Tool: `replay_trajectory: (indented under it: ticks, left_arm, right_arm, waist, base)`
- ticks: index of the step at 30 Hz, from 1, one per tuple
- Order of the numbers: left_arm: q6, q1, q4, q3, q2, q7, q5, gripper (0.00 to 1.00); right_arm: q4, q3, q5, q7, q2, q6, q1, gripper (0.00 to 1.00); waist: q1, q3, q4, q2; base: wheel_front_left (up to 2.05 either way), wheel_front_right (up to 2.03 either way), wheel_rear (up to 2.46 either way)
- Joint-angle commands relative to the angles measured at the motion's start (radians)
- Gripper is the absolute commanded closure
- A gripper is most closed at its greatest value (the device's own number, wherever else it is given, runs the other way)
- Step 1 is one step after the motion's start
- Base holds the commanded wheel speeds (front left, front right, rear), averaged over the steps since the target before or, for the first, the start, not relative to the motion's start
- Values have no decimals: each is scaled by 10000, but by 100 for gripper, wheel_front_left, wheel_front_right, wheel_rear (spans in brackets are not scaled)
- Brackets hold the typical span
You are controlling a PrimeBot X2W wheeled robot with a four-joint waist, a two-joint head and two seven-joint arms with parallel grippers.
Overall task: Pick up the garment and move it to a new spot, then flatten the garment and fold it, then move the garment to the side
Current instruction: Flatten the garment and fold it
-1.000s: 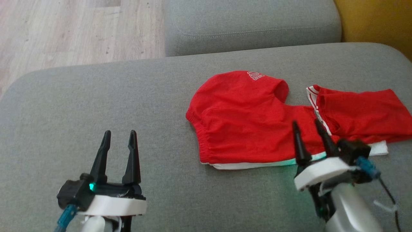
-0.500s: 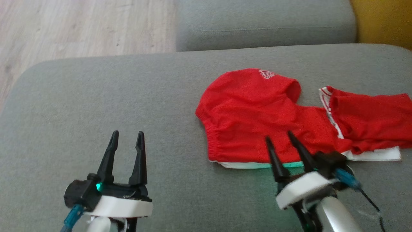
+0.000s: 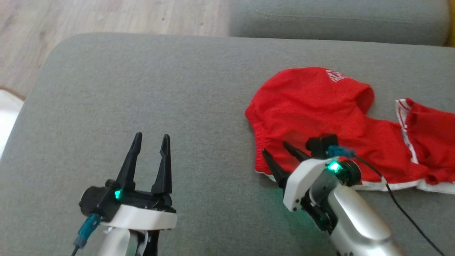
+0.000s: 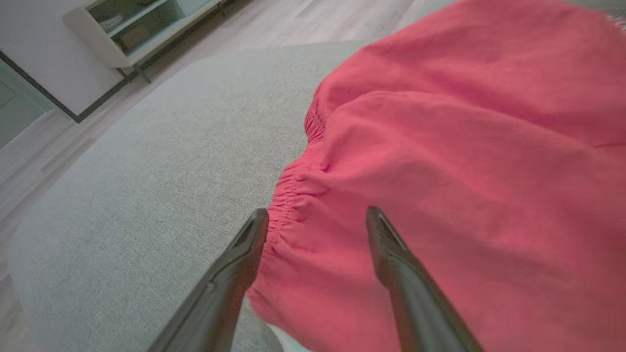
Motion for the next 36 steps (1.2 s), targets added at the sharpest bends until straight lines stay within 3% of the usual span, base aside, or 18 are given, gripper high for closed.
replay_trajectory:
  ticks: [1, 10, 19, 21, 36]
  left_arm:
    - [13, -446, -238, 251, 7, -51, -59, 0]
    - [13, -614, -190, 143, 7, -51, -206, 0]
    - [13, -746, -159, 11, 7, -51, -332, 0]
    - [13, -748, -161, 25, 7, -51, -356, 0]
    - [13, -842, -159, -84, 7, -51, -451, 0]
  right_arm:
    - [-76, 243, 145, 29, 55, 67, -530, 0]
    - [2086, 915, 1360, 171, 55, 67, -1769, 0]
    - [3651, 1429, 1456, 6, 55, 67, -2391, 1]
    - [3868, 1500, 1579, 63, 55, 67, -2473, 100]
    - [2856, 3115, 3472, -1613, 55, 67, -3424, 100]
  waist:
    - [-1, 168, 216, 0]
    - [-1, 471, 574, 0]
    - [-1, 571, 834, 0]
    - [-1, 614, 892, 0]
    - [-1, 801, 1225, 0]
  base:
    - [0, 0, 0]
    - [0, 0, 0]
    - [0, 0, 0]
    - [0, 0, 0]
    - [0, 0, 0]
